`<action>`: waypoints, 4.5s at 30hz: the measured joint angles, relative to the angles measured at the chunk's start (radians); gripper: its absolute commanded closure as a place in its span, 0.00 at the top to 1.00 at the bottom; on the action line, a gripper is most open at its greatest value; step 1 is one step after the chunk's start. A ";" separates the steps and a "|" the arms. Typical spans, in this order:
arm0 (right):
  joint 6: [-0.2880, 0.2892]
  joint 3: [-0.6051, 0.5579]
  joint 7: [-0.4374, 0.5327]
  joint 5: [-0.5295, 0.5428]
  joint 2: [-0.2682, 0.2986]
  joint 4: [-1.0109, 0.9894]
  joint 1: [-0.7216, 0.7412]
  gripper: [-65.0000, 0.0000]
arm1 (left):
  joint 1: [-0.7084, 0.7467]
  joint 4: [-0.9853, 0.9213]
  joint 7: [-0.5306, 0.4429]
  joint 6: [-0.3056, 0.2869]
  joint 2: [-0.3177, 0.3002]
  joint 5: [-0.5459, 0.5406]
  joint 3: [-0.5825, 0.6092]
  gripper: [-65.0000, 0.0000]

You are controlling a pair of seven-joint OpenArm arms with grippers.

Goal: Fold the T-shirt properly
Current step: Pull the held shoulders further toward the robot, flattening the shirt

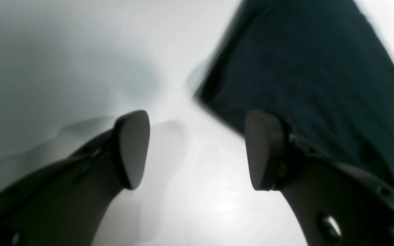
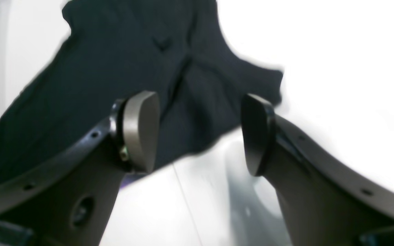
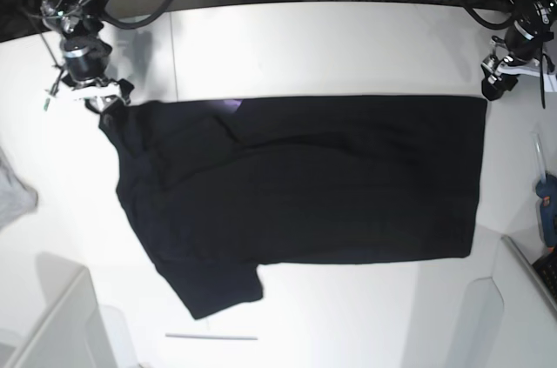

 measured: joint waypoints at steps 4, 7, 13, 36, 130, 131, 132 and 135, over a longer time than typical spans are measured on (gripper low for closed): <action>-0.003 0.000 0.050 0.019 0.000 -0.123 0.000 0.55 | -0.018 -0.054 -0.005 -0.001 0.000 -0.005 0.000 0.65; -0.005 0.000 0.089 0.078 0.000 -0.195 0.001 0.55 | -0.026 -0.065 -0.005 -0.001 -0.001 -0.004 0.001 0.65; -0.006 -0.007 0.091 0.077 0.002 -0.222 0.023 0.55 | -0.047 -0.067 -0.006 -0.001 -0.003 -0.005 0.057 0.64; -0.004 -0.010 0.097 0.080 0.011 -0.277 0.076 0.55 | -0.205 -0.243 -0.059 -0.024 -0.011 0.060 0.048 0.53; -0.107 0.087 -0.209 0.114 0.041 0.026 -0.230 0.41 | 0.206 0.053 0.131 -0.012 -0.055 0.024 -0.008 0.53; -0.106 0.089 -0.207 0.118 0.037 0.026 -0.231 0.47 | 0.205 0.053 0.130 -0.012 -0.054 0.020 -0.020 0.59; -0.105 0.107 -0.214 0.118 0.022 0.027 -0.230 0.48 | 0.206 0.056 0.133 -0.012 -0.054 0.017 -0.036 0.64; -0.104 0.157 -0.215 0.116 0.006 0.027 -0.233 0.48 | 0.208 0.093 0.134 -0.012 -0.056 0.020 -0.089 0.68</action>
